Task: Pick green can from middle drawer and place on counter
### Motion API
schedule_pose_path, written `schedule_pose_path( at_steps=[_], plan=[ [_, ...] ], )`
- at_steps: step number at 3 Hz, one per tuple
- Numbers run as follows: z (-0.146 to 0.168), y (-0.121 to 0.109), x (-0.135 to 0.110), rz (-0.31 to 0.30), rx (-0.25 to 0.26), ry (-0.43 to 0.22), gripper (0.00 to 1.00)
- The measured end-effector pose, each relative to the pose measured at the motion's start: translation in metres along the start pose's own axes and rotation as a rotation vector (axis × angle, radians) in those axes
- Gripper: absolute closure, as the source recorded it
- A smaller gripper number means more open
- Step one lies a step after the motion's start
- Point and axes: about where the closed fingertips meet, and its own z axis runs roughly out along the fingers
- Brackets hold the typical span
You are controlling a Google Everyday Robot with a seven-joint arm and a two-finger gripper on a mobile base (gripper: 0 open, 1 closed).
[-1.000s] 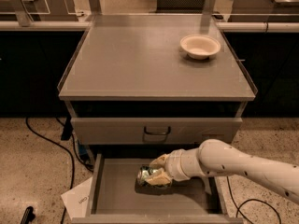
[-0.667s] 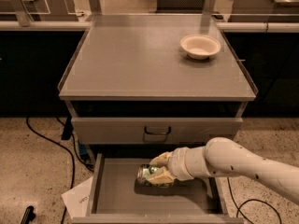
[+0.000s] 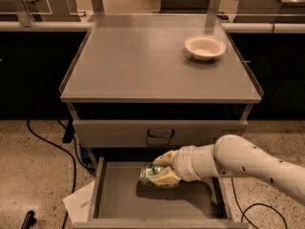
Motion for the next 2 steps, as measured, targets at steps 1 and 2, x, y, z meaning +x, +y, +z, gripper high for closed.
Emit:
schedule_pose_path(
  at_steps=[1,2],
  plan=[
    [-0.029,-0.001,-0.042,-0.085,0.053,-0.008,1.00],
    [-0.071,-0.003,-0.110,-0.211,0.095,-0.021,1.00]
  ],
)
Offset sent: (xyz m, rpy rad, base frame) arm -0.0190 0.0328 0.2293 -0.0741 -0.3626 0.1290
